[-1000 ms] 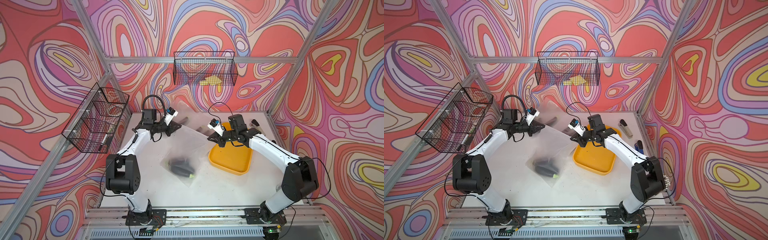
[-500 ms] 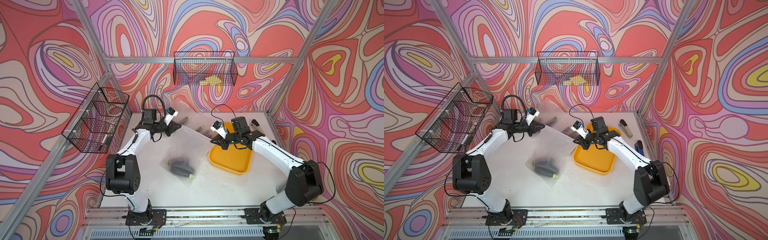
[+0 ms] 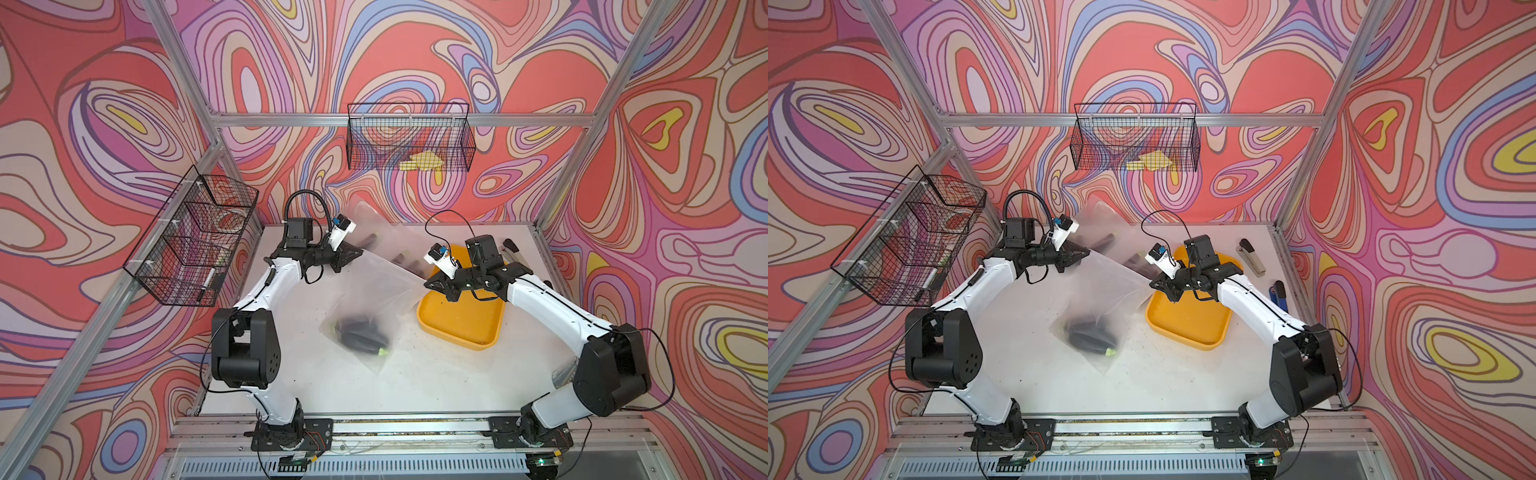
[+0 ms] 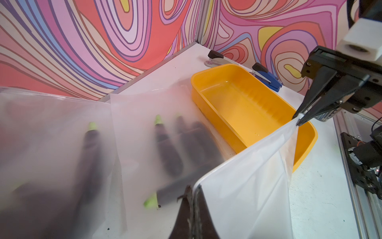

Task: Place the eggplant in a zip-top bag and seal the zipper
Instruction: Zip the zipper on the zipper food storage bag.

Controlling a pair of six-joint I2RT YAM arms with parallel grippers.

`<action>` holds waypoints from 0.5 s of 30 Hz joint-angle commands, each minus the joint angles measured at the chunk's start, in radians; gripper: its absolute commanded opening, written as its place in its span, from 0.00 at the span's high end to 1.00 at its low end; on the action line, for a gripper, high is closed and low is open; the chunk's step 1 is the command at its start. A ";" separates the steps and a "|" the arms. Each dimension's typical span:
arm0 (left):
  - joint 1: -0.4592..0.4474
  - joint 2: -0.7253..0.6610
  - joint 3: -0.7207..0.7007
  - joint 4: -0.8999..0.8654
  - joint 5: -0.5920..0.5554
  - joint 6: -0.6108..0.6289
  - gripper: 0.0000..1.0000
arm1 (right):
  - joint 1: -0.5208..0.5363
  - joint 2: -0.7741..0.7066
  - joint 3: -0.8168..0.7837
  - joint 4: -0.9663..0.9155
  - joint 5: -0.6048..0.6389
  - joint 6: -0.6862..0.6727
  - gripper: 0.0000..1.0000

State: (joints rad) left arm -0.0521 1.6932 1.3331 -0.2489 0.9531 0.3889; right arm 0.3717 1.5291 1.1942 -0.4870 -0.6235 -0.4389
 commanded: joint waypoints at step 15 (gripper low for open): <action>0.036 0.012 0.021 0.034 -0.011 0.015 1.00 | -0.024 -0.013 0.018 0.066 -0.084 0.171 0.60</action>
State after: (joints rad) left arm -0.0151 1.6943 1.3334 -0.2268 0.9394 0.3920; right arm 0.3496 1.5276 1.1919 -0.4793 -0.6491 -0.3534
